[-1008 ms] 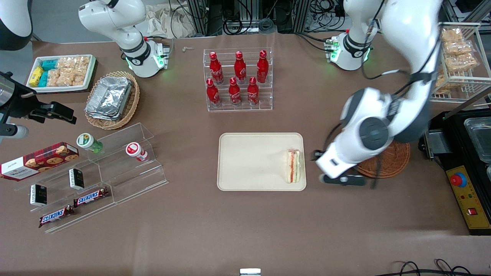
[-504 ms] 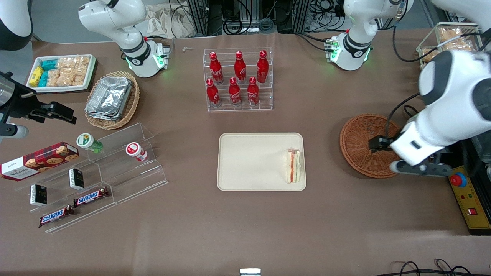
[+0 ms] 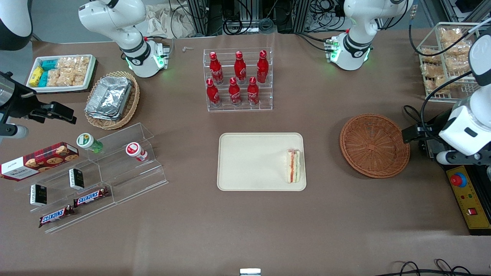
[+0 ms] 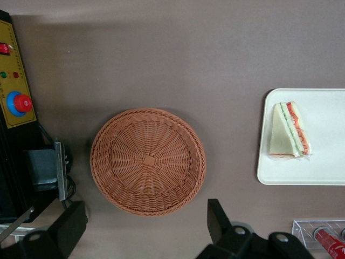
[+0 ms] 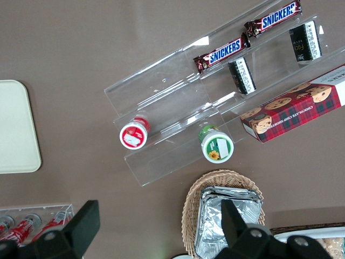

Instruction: Place sandwich from basket to tray

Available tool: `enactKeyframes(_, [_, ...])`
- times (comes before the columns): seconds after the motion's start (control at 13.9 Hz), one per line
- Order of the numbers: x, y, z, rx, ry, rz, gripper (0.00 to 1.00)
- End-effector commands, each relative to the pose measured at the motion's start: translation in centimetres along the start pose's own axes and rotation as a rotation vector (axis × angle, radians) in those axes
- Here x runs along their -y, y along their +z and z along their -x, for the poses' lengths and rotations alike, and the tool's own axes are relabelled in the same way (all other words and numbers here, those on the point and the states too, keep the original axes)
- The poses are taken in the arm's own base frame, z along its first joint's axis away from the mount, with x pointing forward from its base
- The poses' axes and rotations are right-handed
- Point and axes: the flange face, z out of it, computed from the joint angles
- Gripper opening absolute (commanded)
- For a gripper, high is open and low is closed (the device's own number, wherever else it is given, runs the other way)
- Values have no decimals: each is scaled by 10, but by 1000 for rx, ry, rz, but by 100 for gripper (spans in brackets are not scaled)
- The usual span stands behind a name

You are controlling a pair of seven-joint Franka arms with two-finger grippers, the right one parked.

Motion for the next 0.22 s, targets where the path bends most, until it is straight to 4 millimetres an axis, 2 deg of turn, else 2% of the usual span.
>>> enactKeyframes(0.0, [4, -8, 3, 1, 0, -10, 100])
enactKeyframes(0.14, [10, -8, 3, 1, -10, -9, 100])
